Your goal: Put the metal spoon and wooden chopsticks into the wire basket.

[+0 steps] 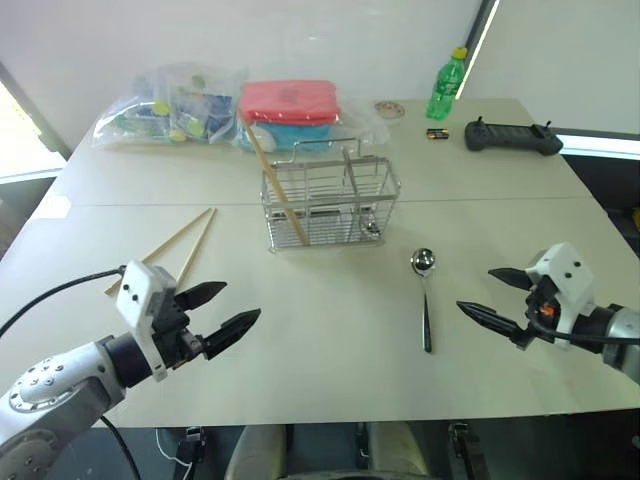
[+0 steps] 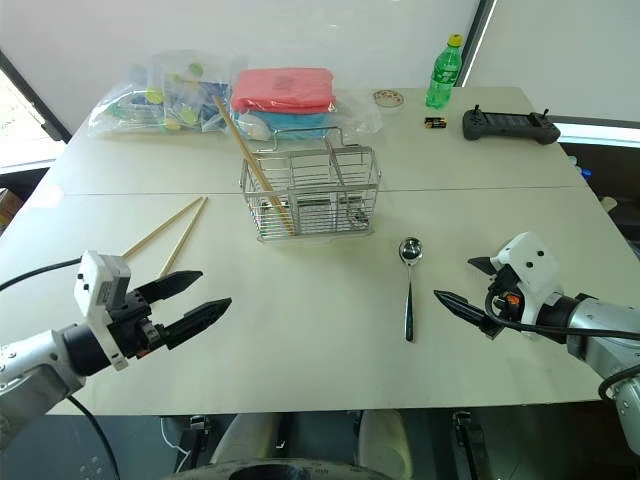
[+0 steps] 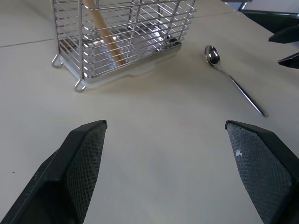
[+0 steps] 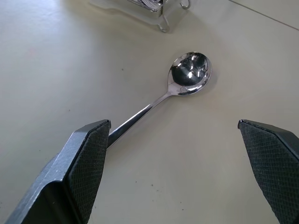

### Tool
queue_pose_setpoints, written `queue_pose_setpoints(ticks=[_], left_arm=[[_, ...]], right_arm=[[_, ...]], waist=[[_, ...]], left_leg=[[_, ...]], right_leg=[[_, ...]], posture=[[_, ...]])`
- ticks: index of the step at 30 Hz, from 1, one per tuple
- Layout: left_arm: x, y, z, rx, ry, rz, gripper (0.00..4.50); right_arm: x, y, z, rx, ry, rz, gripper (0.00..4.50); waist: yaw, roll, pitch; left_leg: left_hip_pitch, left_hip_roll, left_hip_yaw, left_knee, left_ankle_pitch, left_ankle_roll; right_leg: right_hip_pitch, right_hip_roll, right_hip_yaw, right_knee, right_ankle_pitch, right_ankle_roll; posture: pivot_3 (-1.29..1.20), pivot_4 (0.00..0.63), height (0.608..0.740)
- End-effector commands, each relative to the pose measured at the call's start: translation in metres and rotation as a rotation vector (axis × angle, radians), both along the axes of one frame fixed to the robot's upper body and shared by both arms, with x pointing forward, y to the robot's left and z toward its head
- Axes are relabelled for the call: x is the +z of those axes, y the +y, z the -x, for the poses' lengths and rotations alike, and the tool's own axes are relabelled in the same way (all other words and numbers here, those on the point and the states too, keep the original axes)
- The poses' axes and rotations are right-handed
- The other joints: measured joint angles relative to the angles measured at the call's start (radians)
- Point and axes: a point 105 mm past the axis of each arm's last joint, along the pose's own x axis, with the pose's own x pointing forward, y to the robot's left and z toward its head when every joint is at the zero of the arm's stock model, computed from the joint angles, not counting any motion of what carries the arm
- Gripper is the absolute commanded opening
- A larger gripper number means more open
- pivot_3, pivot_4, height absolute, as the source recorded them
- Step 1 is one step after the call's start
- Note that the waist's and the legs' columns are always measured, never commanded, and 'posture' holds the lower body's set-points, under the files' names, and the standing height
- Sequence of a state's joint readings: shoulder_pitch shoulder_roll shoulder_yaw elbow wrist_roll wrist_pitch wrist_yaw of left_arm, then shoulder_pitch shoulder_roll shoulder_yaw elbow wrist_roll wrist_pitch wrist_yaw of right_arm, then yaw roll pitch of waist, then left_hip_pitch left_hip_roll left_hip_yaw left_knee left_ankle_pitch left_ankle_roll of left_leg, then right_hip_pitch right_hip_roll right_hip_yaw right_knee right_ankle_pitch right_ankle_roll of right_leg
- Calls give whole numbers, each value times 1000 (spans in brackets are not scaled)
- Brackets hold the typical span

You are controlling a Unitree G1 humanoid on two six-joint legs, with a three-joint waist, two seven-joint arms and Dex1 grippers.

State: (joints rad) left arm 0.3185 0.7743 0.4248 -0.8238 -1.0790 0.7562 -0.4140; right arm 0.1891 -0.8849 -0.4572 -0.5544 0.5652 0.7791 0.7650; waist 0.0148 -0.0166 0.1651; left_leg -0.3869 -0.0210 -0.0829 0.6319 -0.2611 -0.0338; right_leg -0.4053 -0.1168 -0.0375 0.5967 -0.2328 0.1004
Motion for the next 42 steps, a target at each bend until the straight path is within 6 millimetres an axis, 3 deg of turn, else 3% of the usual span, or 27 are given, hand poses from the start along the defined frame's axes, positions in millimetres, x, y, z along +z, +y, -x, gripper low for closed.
queue_pose_setpoints(ticks=[1,25,32,38,42], left_arm=[[7,1,0,-6,-29,1,4298],[12,-6,-1,-19,-32,34,4298],[13,-12,-1,-36,-31,49,4298],[42,-15,-11,2,-100,159,4298],[59,-23,-10,-59,-120,163,4298]], right_arm=[[8,6,1,20,-38,2,4500],[8,18,6,3,-14,-11,4500],[5,18,1,-88,0,-8,4500],[-3,7,-17,-290,56,-12,4500],[-3,20,-19,-326,92,-86,4500]], waist=[[0,0,0],[0,0,-1],[0,0,-1],[0,0,-2],[0,-1,-2]], left_leg=[[0,0,0,0,0,0],[0,0,0,0,0,0],[1,0,0,1,0,0],[1,0,-1,1,0,0],[1,0,-1,1,0,0]], right_leg=[[0,0,0,0,0,0],[0,0,0,1,0,0],[1,1,0,1,0,0],[1,1,0,1,1,-1],[0,2,0,2,2,-2]], posture=[[0,150,692],[0,150,692],[0,150,692],[0,150,692],[0,150,692]])
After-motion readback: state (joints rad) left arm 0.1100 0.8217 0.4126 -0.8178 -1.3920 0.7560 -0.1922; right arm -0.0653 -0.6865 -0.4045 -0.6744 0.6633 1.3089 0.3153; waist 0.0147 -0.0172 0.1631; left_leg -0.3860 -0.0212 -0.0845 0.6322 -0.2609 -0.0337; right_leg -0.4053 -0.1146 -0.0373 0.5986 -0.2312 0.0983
